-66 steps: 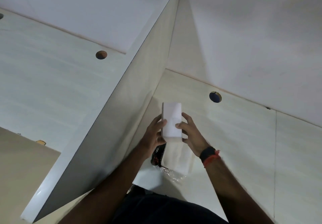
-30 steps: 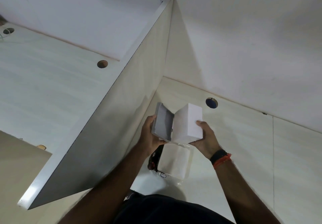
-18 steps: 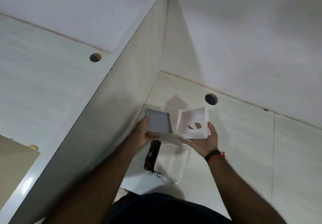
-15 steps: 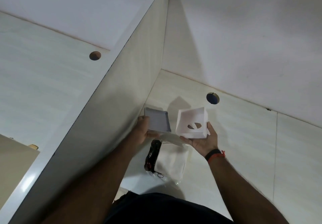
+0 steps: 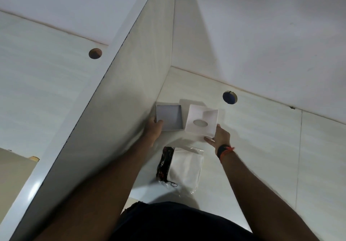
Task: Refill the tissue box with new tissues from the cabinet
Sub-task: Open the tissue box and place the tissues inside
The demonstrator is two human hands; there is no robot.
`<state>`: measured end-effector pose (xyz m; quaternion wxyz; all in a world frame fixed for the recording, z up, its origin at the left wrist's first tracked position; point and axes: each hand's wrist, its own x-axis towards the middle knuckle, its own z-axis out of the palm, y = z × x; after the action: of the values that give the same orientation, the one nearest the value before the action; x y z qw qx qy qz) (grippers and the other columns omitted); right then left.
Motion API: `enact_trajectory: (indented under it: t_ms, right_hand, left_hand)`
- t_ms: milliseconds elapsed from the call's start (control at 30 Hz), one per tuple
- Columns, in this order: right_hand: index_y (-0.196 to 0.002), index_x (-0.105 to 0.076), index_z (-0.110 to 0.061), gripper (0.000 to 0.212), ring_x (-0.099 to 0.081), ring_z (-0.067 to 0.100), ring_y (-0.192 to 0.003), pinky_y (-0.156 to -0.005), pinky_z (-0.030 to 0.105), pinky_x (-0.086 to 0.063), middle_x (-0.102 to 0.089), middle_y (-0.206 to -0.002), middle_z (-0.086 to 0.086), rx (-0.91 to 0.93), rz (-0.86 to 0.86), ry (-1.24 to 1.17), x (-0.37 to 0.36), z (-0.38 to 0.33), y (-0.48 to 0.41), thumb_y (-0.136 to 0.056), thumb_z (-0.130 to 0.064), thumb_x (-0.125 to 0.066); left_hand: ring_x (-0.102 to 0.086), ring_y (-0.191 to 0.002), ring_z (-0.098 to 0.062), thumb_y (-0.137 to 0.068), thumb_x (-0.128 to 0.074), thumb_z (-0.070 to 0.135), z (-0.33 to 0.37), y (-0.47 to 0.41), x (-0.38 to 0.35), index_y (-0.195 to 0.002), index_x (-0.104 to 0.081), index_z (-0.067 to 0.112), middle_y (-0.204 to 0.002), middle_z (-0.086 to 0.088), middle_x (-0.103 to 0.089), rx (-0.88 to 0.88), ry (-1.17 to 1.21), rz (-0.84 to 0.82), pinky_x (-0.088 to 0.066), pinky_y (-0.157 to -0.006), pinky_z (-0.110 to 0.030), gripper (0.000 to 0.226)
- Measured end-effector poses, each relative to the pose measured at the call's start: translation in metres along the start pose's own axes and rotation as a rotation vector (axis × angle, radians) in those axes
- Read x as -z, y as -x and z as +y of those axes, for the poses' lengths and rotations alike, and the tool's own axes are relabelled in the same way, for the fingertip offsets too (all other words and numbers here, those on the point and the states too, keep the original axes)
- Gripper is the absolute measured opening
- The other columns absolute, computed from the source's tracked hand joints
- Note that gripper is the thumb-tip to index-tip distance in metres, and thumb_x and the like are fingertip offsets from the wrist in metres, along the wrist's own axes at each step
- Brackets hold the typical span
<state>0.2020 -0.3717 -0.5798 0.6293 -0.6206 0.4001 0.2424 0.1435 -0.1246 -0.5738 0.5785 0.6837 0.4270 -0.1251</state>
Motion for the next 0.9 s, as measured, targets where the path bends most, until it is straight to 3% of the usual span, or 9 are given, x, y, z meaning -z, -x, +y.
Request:
enact_trajectory:
  t_ms: [67,233,333,400,500,600,700,800,900]
  right_hand:
    - [-0.078,-0.062,-0.002,0.024,-0.058,0.034,-0.092,-0.063,0.039,-0.061,-0.059,-0.092,0.014,0.061,0.089,0.03,-0.001,0.005,-0.001,-0.093,-0.02,-0.056]
    - [-0.098,-0.064,-0.007,0.029,-0.062,0.031,-0.096,-0.084,0.044,-0.06,-0.063,-0.103,0.012,0.172,0.099,0.134,0.004,0.015,0.017,-0.095,-0.033,-0.051]
    - [-0.121,-0.059,-0.011,0.059,-0.063,0.03,-0.103,-0.095,0.052,-0.054,-0.063,-0.115,0.01,0.245,0.13,0.433,0.015,0.043,0.022,-0.084,-0.056,-0.05]
    - [-0.127,-0.055,-0.01,0.059,-0.065,0.034,-0.105,-0.096,0.05,-0.053,-0.064,-0.113,0.008,0.221,0.138,0.52,0.023,0.067,0.04,-0.087,-0.054,-0.055]
    - [-0.105,-0.062,-0.014,0.046,-0.067,0.031,-0.086,-0.083,0.04,-0.054,-0.066,-0.089,0.006,0.146,0.078,0.57,0.037,0.099,0.064,-0.086,-0.056,-0.059]
    - [-0.055,-0.055,-0.012,0.053,-0.057,0.026,-0.062,-0.068,0.037,-0.047,-0.06,-0.06,0.008,0.106,-0.007,0.596,0.045,0.121,0.072,-0.085,-0.056,-0.06]
    - [-0.058,-0.055,-0.01,0.051,-0.053,0.027,-0.06,-0.066,0.035,-0.043,-0.055,-0.06,0.01,0.125,-0.037,0.619,0.041,0.125,0.078,-0.085,-0.051,-0.065]
    - [-0.058,-0.057,-0.011,0.048,-0.051,0.024,-0.056,-0.06,0.032,-0.04,-0.053,-0.056,0.005,0.132,-0.065,0.647,0.034,0.123,0.079,-0.08,-0.05,-0.073]
    - [-0.071,-0.072,-0.003,0.043,-0.057,0.021,-0.059,-0.059,0.03,-0.044,-0.064,-0.064,0.005,0.124,-0.098,0.645,0.033,0.121,0.077,-0.078,-0.045,-0.077]
  left_hand:
    - [-0.05,-0.066,-0.021,-0.088,-0.052,0.014,-0.003,0.0,-0.001,-0.091,-0.065,0.007,-0.077,-0.008,-0.058,-0.031,-0.056,0.013,-0.034,-0.053,-0.027,0.014]
    - [-0.047,-0.068,-0.02,-0.088,-0.054,0.013,-0.012,0.01,-0.001,-0.081,-0.06,0.009,-0.073,-0.007,-0.052,-0.065,-0.167,0.024,-0.03,-0.052,-0.028,0.01]
    - [-0.054,-0.075,-0.021,-0.084,-0.056,0.012,-0.017,0.029,0.005,-0.086,-0.064,0.013,-0.079,-0.007,-0.058,-0.044,-0.162,0.106,-0.041,-0.062,-0.03,0.008]
    - [-0.063,-0.079,-0.028,-0.084,-0.055,0.017,-0.025,0.046,0.006,-0.088,-0.069,0.006,-0.084,-0.013,-0.067,-0.004,-0.187,0.056,-0.053,-0.073,-0.039,0.019]
    - [-0.069,-0.082,-0.036,-0.08,-0.06,0.023,-0.039,0.083,-0.002,-0.082,-0.071,0.003,-0.086,-0.021,-0.072,0.075,-0.16,-0.199,-0.056,-0.084,-0.049,0.023]
    - [-0.065,-0.105,-0.037,-0.087,-0.06,0.027,-0.054,0.108,-0.014,-0.107,-0.069,0.0,-0.112,-0.023,-0.069,0.101,-0.29,-0.319,-0.049,-0.081,-0.036,0.034]
    - [-0.059,-0.11,-0.032,-0.092,-0.055,0.031,-0.065,0.114,-0.021,-0.129,-0.058,0.006,-0.124,-0.016,-0.063,0.18,-0.251,-0.36,-0.048,-0.084,-0.034,0.044]
    - [-0.061,-0.108,-0.032,-0.093,-0.056,0.031,-0.067,0.117,-0.025,-0.128,-0.058,0.008,-0.122,-0.015,-0.064,0.217,-0.216,-0.368,-0.052,-0.089,-0.037,0.042]
    - [-0.063,-0.101,-0.03,-0.092,-0.058,0.029,-0.065,0.117,-0.025,-0.123,-0.061,0.007,-0.118,-0.015,-0.067,0.214,-0.176,-0.368,-0.051,-0.082,-0.033,0.038]
